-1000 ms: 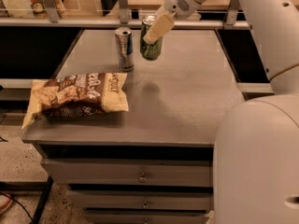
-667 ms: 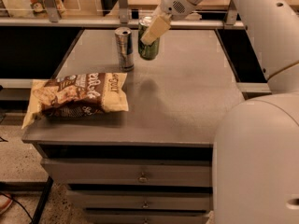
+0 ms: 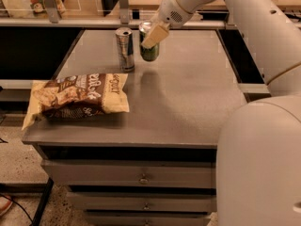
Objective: Move green can near redbull can
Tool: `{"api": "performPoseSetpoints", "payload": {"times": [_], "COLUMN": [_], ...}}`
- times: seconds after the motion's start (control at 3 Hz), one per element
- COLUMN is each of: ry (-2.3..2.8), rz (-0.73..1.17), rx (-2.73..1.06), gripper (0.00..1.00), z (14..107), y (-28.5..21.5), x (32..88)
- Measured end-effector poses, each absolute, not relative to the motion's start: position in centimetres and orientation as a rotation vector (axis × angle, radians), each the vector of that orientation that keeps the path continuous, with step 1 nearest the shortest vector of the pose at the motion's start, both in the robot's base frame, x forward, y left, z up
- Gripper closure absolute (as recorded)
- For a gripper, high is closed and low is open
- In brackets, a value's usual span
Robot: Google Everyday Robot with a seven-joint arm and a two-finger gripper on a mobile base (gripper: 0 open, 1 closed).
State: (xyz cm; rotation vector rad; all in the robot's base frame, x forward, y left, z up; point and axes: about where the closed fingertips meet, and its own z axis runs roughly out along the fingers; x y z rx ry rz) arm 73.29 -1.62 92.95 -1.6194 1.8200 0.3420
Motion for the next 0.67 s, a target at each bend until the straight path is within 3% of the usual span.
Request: {"api": "performPoseSetpoints", "payload": {"times": [0.33, 0.67], "ry": [1.826, 1.850], "rz": [0.344, 0.402], "rx": [-1.635, -1.660], "gripper": [0.00, 0.00], "z": [91.5, 89.9], "y": [-1.9, -2.5], "x": [73.5, 73.1]}}
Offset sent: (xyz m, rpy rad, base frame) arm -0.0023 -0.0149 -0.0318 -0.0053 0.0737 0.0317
